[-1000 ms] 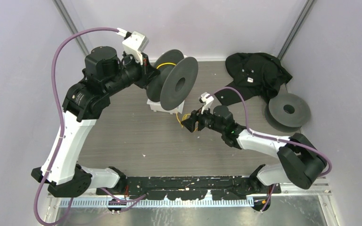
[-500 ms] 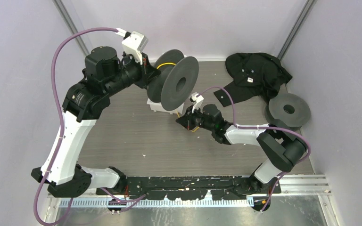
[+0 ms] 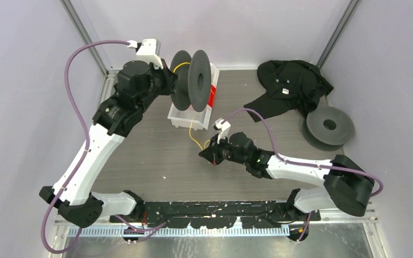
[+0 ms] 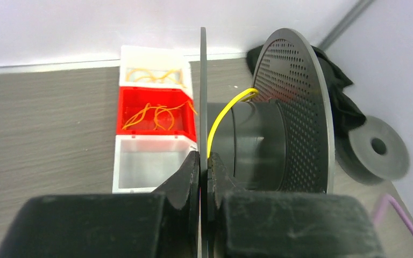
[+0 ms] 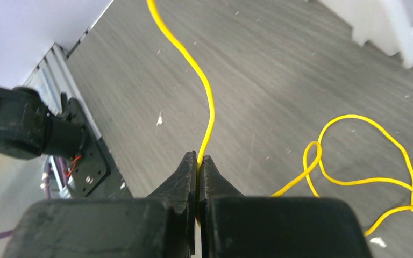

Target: Wrap the cables

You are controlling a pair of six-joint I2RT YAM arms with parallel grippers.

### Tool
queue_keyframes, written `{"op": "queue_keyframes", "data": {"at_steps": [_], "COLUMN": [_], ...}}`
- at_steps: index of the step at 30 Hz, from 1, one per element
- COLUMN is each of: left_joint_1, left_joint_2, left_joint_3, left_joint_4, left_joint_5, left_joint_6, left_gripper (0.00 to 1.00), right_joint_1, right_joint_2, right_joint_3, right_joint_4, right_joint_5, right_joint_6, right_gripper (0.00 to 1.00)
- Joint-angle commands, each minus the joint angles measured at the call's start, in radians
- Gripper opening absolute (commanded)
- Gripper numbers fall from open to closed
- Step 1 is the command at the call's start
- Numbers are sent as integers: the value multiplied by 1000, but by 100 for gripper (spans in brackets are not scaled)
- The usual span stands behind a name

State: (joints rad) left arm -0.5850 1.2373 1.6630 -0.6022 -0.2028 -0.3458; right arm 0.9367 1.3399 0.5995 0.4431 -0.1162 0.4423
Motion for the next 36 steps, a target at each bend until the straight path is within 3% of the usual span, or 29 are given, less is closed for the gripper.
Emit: {"op": "queue_keyframes", "data": {"at_steps": [1,6,13,19,27,36], "left_joint_1": [2,1,-13,-16,-20,-22], "left_joint_2": [14,62,87,79,49,9], "left_joint_3": [-34,-78,-165,-264,-332,-312], "left_joint_4": [216,227,234,219,215,65], "left_joint_5": [-207,-224,-168,-48,63,364], "left_joint_6": [-70,-60,21,98,147,380], "left_gripper": [0,0,1,1,1,0], "right_joint_1": [95,191,201,182,25,-105], "right_joint_2": [-87,-152,-240,-272,-272,-275], "right_joint_3": [112,300,529,637,701,687], "right_joint_4": [-214,-465,-679,-734,-727,-773], "right_joint_5": [80,80,111,245,197,197], "right_joint_6": [-21,-134,-315,-493,-537,-585], "right_gripper": [0,1,1,0,0,0]}}
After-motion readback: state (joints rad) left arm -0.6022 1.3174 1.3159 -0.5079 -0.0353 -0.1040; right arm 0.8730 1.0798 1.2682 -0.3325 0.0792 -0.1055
